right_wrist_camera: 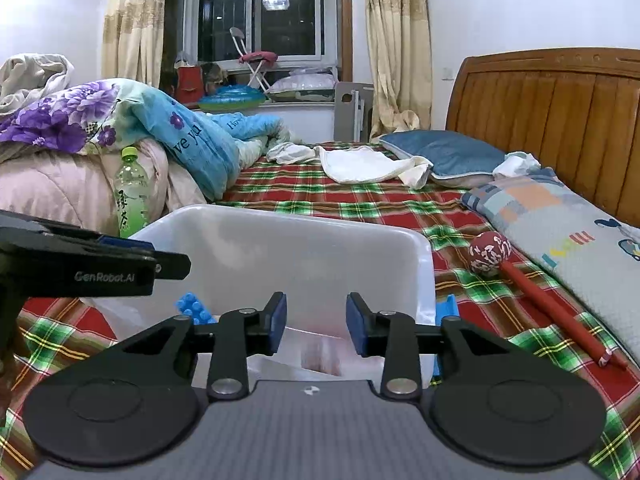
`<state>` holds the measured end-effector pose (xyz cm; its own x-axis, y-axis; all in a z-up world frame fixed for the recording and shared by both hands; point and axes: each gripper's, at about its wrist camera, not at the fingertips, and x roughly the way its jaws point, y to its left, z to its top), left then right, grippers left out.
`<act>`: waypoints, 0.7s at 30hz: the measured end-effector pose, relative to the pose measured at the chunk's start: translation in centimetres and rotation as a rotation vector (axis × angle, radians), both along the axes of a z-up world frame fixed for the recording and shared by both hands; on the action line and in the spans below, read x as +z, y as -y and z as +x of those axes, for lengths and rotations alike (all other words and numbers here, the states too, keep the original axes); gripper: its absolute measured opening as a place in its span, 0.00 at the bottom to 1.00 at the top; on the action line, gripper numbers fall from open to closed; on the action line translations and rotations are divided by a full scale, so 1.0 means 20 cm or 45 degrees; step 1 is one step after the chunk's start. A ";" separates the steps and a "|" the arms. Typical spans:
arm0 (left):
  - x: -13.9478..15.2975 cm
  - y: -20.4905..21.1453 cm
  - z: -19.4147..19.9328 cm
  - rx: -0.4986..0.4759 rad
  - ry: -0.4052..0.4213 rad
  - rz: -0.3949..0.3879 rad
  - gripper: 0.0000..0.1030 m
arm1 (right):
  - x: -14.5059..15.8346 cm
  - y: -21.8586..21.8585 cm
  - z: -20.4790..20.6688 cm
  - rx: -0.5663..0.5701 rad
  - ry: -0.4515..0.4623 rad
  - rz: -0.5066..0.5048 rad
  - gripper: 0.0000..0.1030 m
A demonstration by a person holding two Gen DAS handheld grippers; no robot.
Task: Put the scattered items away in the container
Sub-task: 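Carry the blue brick and red car over the white container and release both, then grasp a white-green toy car with the right tool while the left tool grasps a beige toy tank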
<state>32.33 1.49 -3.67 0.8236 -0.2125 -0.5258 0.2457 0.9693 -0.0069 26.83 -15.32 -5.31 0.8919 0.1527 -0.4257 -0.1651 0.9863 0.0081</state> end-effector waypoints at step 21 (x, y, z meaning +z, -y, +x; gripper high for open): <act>-0.35 -0.16 -0.66 -0.008 -0.195 -0.025 0.58 | -0.12 -0.05 -0.52 0.091 -0.037 -0.043 0.52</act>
